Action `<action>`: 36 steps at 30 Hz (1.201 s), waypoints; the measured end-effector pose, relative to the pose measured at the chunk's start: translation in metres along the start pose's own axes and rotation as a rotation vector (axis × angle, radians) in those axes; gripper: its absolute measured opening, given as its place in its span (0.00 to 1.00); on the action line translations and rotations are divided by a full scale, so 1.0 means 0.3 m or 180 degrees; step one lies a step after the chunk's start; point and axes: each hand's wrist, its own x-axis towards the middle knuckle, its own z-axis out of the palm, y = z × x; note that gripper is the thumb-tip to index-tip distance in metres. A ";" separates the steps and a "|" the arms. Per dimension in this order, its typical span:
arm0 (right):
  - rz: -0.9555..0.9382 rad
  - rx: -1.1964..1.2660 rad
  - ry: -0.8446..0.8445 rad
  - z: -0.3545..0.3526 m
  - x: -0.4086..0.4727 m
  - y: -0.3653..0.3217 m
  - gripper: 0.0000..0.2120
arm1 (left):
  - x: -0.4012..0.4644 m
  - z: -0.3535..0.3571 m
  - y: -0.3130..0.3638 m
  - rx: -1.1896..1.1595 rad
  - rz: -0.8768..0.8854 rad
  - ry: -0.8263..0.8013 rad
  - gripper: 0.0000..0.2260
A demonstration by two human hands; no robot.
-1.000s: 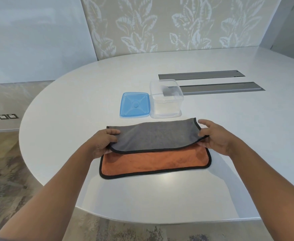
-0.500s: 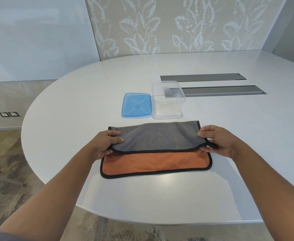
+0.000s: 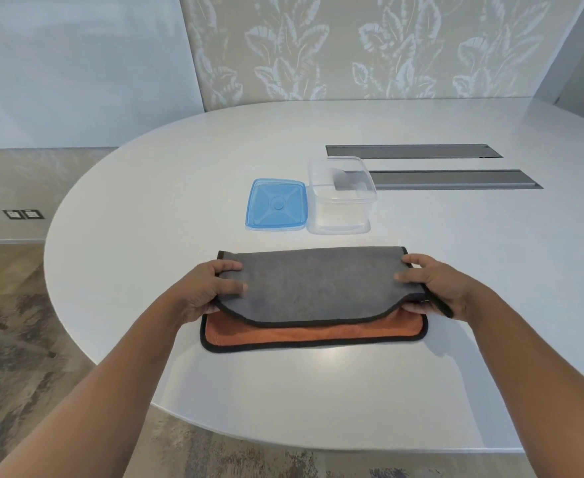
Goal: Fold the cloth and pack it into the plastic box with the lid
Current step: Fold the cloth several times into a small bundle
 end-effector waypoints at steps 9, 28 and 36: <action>-0.0546 -0.0075 0.0286 0.032 0.031 -0.030 0.29 | 0.050 0.023 0.009 0.0353 0.0725 0.0686 0.19; -0.0597 0.0462 0.0034 -0.012 0.017 -0.006 0.26 | 0.076 -0.030 0.038 0.0031 0.0821 0.0366 0.29; -0.0580 0.0358 -0.0075 -0.012 0.012 0.017 0.28 | 0.038 -0.013 0.021 -0.0234 0.0968 0.0367 0.33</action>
